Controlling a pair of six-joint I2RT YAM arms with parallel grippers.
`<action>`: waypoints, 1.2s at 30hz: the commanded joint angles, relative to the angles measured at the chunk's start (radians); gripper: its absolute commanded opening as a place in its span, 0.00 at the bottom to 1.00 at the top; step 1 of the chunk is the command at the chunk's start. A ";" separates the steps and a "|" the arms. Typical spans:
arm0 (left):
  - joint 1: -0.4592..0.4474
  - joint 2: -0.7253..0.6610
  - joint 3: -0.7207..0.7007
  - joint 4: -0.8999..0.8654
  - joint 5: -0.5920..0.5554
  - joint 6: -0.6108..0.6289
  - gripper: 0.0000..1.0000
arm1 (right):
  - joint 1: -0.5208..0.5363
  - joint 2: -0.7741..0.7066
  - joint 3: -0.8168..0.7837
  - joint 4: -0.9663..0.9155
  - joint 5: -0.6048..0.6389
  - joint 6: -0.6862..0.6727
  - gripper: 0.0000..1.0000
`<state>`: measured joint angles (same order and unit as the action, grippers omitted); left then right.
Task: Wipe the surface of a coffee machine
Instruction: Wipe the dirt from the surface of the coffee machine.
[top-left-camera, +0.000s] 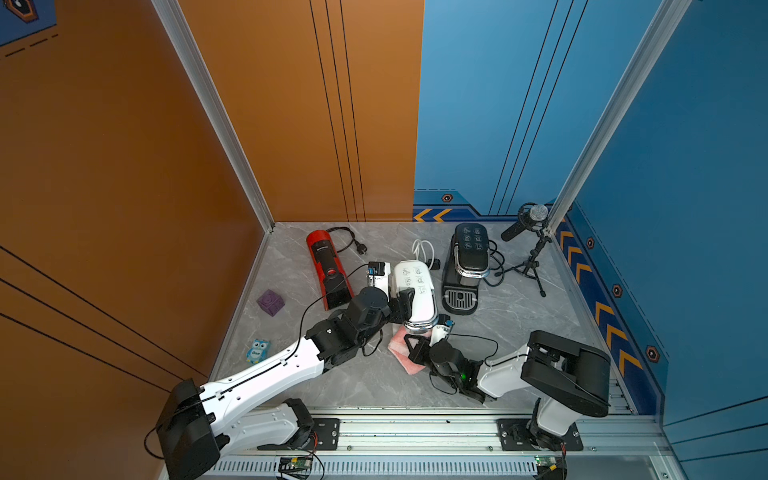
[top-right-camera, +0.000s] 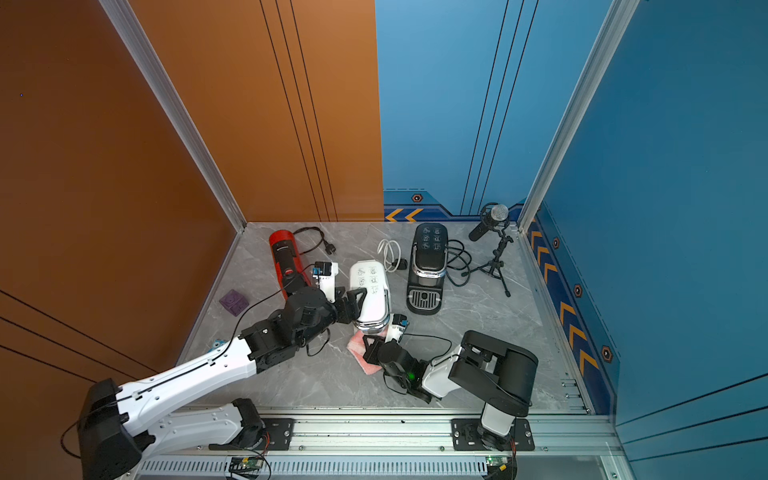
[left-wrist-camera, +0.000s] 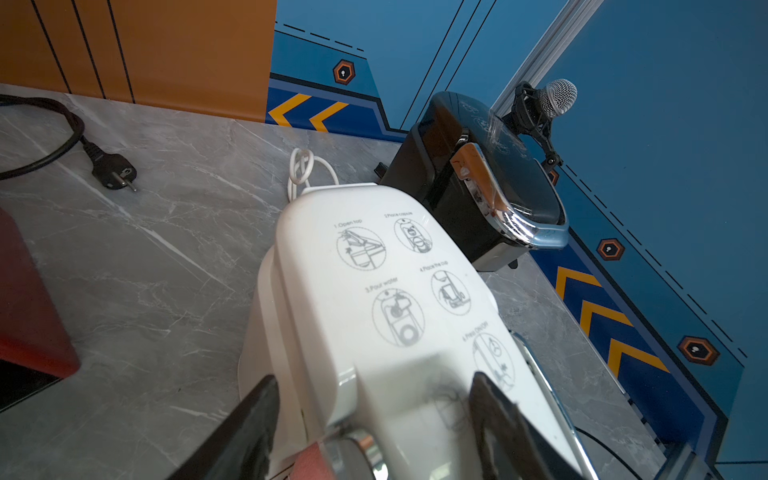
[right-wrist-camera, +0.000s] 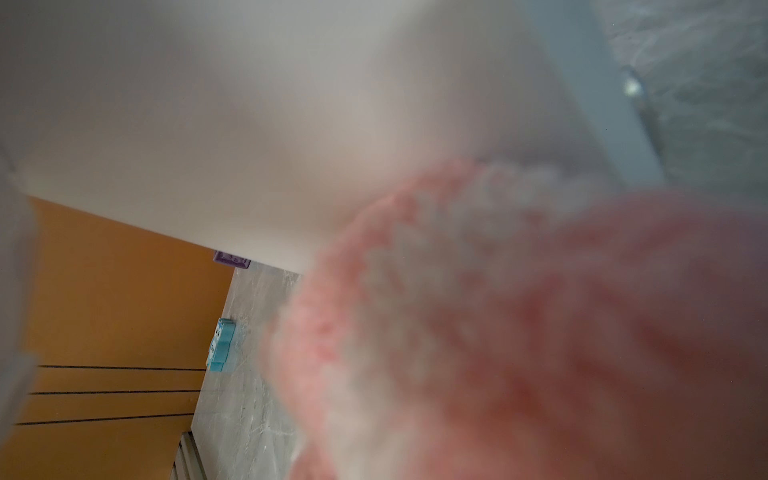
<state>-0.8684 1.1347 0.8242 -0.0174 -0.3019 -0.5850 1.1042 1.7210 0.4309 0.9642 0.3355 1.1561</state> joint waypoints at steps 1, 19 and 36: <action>0.013 0.043 -0.084 -0.319 0.015 0.027 0.72 | 0.007 0.014 -0.026 -0.024 0.084 0.079 0.00; 0.026 0.039 -0.095 -0.317 0.009 0.034 0.72 | -0.131 -0.374 -0.086 -0.546 0.079 -0.031 0.00; 0.030 0.044 -0.078 -0.317 0.016 0.033 0.72 | 0.017 -0.282 0.025 -0.340 0.035 0.022 0.00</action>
<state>-0.8555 1.1164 0.8097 -0.0189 -0.2916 -0.5896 1.1217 1.3808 0.4240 0.4908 0.4255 1.1492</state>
